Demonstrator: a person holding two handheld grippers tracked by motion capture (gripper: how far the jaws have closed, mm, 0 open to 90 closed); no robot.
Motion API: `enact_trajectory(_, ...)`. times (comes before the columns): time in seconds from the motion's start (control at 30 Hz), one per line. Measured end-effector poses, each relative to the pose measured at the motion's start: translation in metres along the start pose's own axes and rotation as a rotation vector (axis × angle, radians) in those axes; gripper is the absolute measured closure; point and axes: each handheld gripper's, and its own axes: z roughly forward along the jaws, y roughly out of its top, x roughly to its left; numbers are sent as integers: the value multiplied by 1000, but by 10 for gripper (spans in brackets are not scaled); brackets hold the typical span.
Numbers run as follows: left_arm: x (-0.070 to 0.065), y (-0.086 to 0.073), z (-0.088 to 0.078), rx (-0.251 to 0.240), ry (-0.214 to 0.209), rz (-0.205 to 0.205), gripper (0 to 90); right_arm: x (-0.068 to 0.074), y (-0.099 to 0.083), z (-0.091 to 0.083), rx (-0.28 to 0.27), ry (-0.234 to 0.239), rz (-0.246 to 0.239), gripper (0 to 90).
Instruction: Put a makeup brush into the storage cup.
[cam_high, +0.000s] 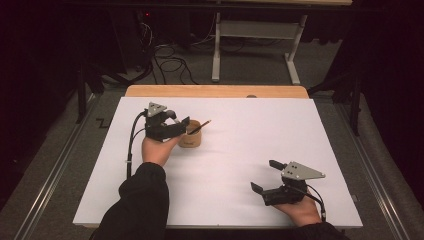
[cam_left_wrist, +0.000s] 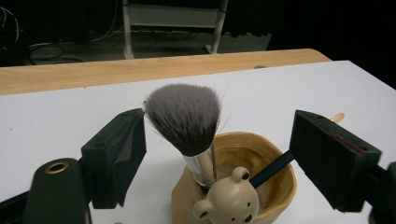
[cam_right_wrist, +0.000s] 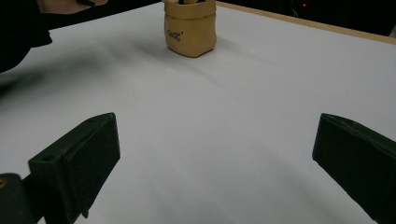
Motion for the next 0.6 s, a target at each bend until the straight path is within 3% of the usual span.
enact_trajectory(0.6,1,-2,-6,2,-2,2,196,0,0,0,-2,-5,-4,13)
